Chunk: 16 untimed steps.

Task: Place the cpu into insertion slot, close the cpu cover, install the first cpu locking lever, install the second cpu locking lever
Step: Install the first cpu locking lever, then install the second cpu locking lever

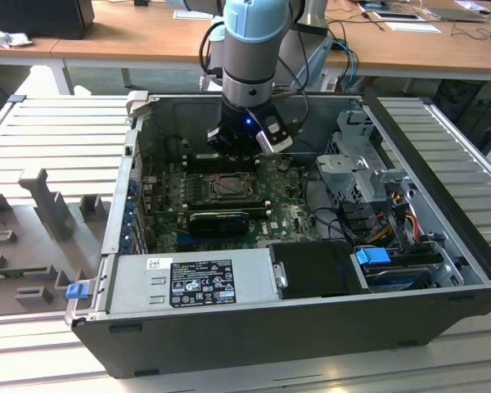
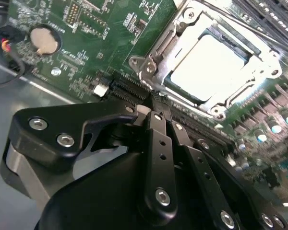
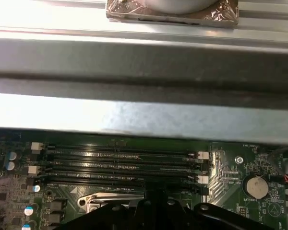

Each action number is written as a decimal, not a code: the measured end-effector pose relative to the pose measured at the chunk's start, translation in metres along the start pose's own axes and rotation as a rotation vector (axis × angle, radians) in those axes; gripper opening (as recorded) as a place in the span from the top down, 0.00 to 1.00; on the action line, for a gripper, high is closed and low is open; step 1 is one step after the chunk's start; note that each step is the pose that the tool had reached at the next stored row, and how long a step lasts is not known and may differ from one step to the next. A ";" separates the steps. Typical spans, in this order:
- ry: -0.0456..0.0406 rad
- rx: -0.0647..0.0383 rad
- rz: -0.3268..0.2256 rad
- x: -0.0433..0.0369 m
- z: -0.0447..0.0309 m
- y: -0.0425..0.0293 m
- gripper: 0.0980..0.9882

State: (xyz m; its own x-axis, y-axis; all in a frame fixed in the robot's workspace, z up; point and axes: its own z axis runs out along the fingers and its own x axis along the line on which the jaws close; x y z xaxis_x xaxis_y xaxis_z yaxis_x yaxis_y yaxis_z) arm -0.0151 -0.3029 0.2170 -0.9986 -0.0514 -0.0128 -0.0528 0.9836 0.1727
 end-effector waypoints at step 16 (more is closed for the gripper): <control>0.0001 0.002 0.000 0.0002 -0.0022 -0.0044 0.99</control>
State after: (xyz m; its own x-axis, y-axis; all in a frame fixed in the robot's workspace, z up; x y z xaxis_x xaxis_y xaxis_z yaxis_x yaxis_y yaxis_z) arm -0.0151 -0.3076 0.2184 -0.9986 -0.0514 -0.0127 -0.0528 0.9838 0.1711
